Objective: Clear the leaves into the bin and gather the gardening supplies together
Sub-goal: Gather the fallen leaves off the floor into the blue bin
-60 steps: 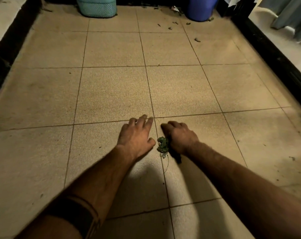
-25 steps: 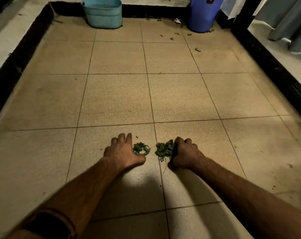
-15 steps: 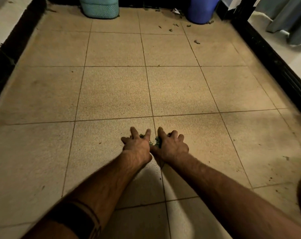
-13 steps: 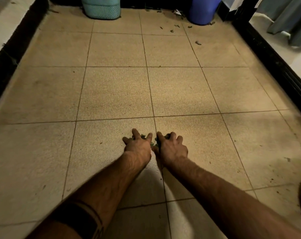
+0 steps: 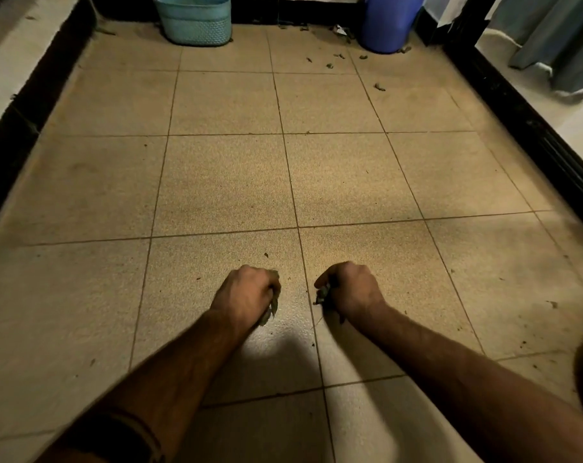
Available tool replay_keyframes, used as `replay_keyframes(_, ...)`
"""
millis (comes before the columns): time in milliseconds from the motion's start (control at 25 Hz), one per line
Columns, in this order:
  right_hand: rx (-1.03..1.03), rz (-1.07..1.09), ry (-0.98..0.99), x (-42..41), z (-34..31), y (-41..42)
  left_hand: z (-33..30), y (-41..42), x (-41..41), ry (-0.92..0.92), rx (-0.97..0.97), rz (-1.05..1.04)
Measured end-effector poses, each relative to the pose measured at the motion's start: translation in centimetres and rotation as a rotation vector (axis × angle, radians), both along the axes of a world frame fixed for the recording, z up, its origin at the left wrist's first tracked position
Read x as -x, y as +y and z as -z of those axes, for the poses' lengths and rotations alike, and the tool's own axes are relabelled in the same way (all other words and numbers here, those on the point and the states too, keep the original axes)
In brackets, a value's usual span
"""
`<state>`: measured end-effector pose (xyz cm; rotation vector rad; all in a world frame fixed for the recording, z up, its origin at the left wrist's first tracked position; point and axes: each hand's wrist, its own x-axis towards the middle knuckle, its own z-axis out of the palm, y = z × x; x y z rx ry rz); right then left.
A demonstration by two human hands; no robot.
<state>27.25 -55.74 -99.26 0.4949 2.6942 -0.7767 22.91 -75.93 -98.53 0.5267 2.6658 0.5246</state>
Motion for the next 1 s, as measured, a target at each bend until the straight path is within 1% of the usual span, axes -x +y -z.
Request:
replay_keyframes(80,0.131,0.144,-0.003,1.6,-1.7,1.5,-0.5,-0.3,0.9,-0.010,-0.137,-0.118)
replay_keyframes(200,0.273,0.316,-0.015,3.4,-3.7,2.9,-1.3,-0.3,2.5,-0.015,-0.216,-0.227)
replay_keyframes(320,0.321,0.405,-0.038,4.6,-4.2,3.0,-2.1,-0.2,3.7,-0.043,-0.276,-0.295)
replay_keyframes(480,0.431,0.598,-0.047,6.0,-5.2,1.1,-3.7,-0.1,4.5,-0.059,-0.276,-0.354)
replay_keyframes(600,0.417,0.644,-0.012,6.9,-7.5,-0.6,-6.3,-0.4,5.1,-0.073,-0.328,-0.373)
replay_keyframes(760,0.402,0.693,0.092,7.3,-14.3,-0.7,-12.4,-0.7,5.9,-0.007,-0.452,-0.422)
replay_keyframes(880,0.458,0.728,0.139,7.0,-21.6,-1.0,-19.3,-0.6,5.6,0.007,-0.495,-0.450)
replay_keyframes(1000,0.463,0.716,0.139,6.4,-29.7,-1.3,-27.2,-0.2,4.9,-0.022,-0.541,-0.444)
